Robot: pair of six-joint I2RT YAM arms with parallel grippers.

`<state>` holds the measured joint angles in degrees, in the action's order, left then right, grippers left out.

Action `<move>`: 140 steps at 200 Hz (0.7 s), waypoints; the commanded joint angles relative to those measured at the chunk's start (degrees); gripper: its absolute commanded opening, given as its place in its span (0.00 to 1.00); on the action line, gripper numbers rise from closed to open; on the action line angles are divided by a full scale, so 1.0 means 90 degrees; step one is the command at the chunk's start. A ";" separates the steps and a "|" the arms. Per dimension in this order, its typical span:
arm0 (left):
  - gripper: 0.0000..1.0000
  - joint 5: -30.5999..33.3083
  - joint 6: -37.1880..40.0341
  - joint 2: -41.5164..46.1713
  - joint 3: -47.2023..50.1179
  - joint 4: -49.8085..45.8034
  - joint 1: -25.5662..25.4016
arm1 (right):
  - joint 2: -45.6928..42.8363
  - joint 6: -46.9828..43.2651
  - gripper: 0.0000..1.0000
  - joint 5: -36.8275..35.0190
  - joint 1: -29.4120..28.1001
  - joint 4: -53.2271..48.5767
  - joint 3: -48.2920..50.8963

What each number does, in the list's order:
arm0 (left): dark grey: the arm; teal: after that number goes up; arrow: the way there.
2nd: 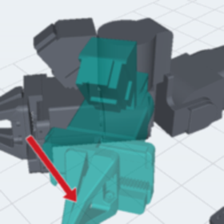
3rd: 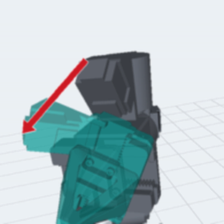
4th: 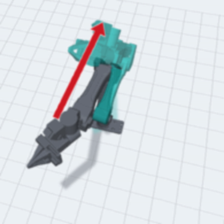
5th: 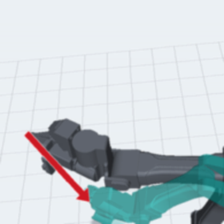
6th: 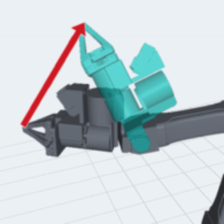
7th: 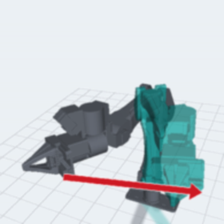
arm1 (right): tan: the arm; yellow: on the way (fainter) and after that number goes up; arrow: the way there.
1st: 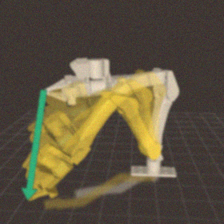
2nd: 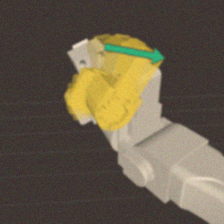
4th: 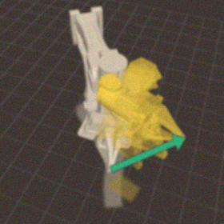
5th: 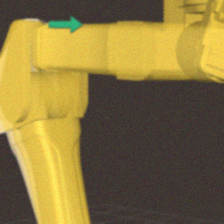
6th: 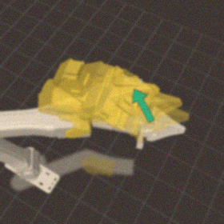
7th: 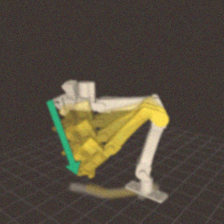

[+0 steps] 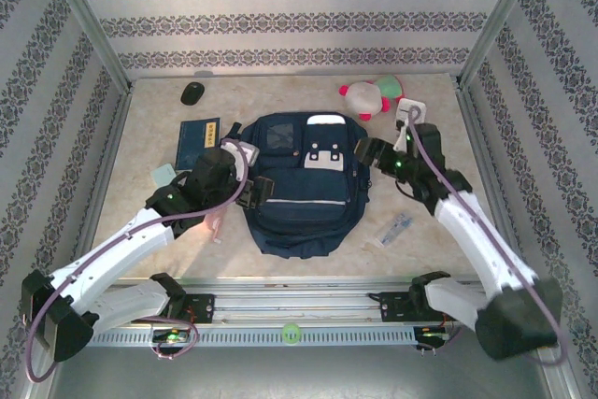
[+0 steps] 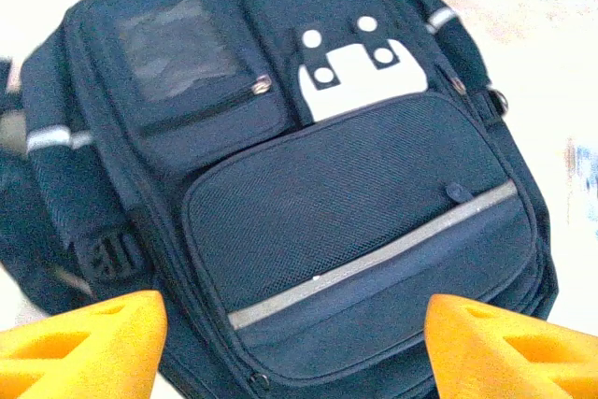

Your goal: Pack books, pencil case, and school supplies into a backpack

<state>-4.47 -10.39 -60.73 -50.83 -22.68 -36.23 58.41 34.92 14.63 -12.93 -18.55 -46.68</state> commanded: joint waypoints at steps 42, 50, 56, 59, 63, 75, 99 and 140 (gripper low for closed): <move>0.71 -0.1791 0.4478 -0.2028 -0.0817 0.0103 -0.0713 | -0.2114 0.0569 0.80 0.0250 -0.0116 -0.0136 0.1764; 0.72 -0.1799 0.4781 -0.2277 -0.0834 0.0370 -0.0793 | -0.2217 0.0657 0.79 0.0278 -0.0124 -0.0094 0.1860; 0.72 -0.1827 0.4912 -0.2463 -0.0841 0.0592 -0.0833 | -0.2266 0.0710 0.79 0.0283 -0.0135 -0.0078 0.1932; 0.72 -0.1868 0.4980 -0.2552 -0.0856 0.0675 -0.0845 | -0.2290 0.0727 0.79 0.0279 -0.0143 -0.0068 0.1953; 0.72 -0.1906 0.5051 -0.2668 -0.0872 0.0788 -0.0864 | -0.2315 0.0744 0.79 0.0278 -0.0144 -0.0054 0.1989; 0.73 -0.1844 0.5143 -0.3005 -0.0963 0.1123 -0.0912 | -0.2356 0.0776 0.79 0.0277 -0.0166 -0.0062 0.2022; 0.76 -0.1917 0.5371 -0.3565 -0.1257 0.1190 -0.1032 | -0.2312 0.0744 0.79 0.0293 -0.0208 -0.0056 0.2012; 0.79 -0.1966 0.5568 -0.4051 -0.1281 0.1335 -0.1198 | -0.2121 0.0681 0.80 0.0375 -0.0240 0.0028 0.1987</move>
<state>-21.02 36.03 -95.31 -61.36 -13.85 -45.76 38.63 40.75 16.80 -14.15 -19.92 -28.97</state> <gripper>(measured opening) 0.792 0.793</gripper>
